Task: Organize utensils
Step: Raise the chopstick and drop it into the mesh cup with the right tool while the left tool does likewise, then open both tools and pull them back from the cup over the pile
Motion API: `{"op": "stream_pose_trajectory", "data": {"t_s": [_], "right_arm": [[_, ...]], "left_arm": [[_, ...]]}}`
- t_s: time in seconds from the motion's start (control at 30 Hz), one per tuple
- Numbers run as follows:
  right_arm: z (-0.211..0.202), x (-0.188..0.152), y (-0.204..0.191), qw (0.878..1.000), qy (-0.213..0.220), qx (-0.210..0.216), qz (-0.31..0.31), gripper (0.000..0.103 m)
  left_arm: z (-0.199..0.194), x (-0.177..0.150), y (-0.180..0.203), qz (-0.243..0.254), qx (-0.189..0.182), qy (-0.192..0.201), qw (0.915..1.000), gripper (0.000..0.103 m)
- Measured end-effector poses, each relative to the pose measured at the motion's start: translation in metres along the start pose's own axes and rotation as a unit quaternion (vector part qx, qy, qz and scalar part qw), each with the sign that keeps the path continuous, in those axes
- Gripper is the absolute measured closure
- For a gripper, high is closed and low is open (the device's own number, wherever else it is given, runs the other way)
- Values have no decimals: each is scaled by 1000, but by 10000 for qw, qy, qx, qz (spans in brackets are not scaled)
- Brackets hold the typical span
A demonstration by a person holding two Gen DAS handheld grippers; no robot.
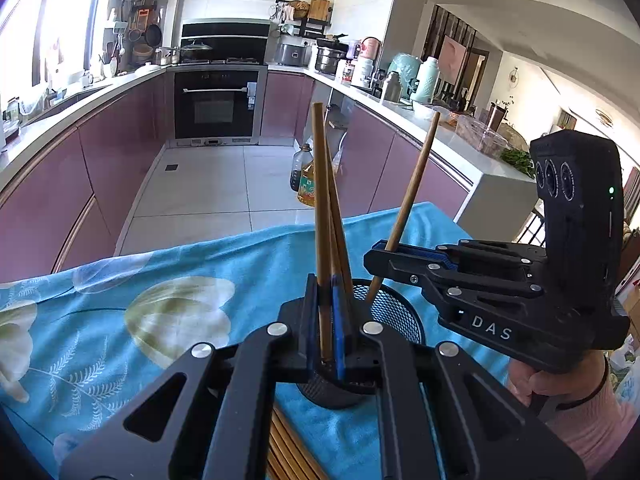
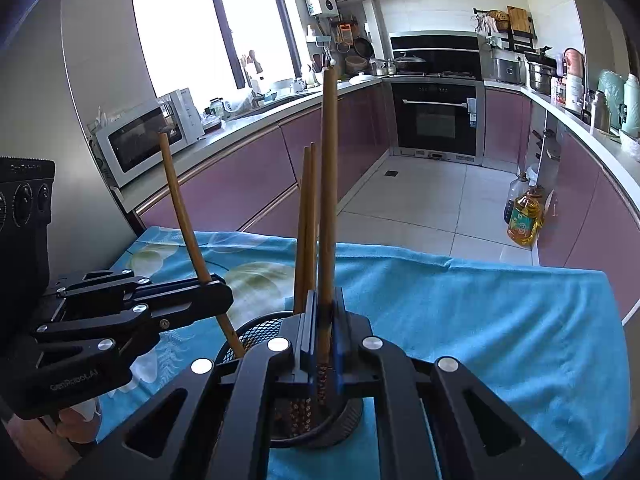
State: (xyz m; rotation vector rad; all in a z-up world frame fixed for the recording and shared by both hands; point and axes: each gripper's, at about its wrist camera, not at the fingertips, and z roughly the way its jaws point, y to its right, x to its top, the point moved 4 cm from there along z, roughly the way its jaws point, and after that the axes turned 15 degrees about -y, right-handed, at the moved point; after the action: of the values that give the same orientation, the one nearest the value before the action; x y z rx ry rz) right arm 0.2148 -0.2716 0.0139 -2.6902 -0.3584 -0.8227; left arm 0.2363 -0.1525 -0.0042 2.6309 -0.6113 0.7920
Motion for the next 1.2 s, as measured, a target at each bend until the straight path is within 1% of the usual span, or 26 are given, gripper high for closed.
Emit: {"op": "stream_pose_trajectory", "data": {"t_s": [0.23,0.43,0.5,0.57,0.63,0.67,0.73,0.87,0.97,1.0,1.03,1.13,1.2], "right_arm": [[-18,-1,-6,9999,-45,-44,-130,97],[-7,4,-1,9997,-217,-74,-24,94],[-3,6,0,9997,-207,-122,7,94],[0,8,0,9998,-143,-166,28,89],[-1,9,0,9997,-28,-246,67,79],[-2,10,0,9997,35,-241,65,77],[-5,10,1,9995,141,-269,114,66],[-16,8,3,9986,380,-319,169,60],[-31,0,2,9974,596,-380,139,60],[-38,-4,1,9970,675,-357,115,59],[-44,-8,-1,9967,744,-330,79,54],[-61,-26,-11,9955,911,-222,-124,52],[-66,-40,-21,9954,914,-61,-271,49]], "left_arm": [[3,-2,-3,-23,-21,-50,10000,95],[7,-2,-1,-14,37,-90,10000,95],[7,-2,-1,-28,61,-81,9999,92],[6,-2,-3,-67,86,-51,9999,88],[4,-3,-4,-103,109,-19,9999,84],[3,-5,-5,-117,116,0,9999,83],[0,-8,-5,-134,153,37,9998,78],[-9,-18,-10,-190,279,165,9993,75],[-23,-31,-13,-184,425,308,9985,65],[-27,-37,-14,-148,468,350,9982,63],[-31,-43,-15,-127,513,359,9980,62],[-38,-65,-19,-54,665,315,9973,60],[-42,-79,-22,-39,764,280,9967,57]]}}
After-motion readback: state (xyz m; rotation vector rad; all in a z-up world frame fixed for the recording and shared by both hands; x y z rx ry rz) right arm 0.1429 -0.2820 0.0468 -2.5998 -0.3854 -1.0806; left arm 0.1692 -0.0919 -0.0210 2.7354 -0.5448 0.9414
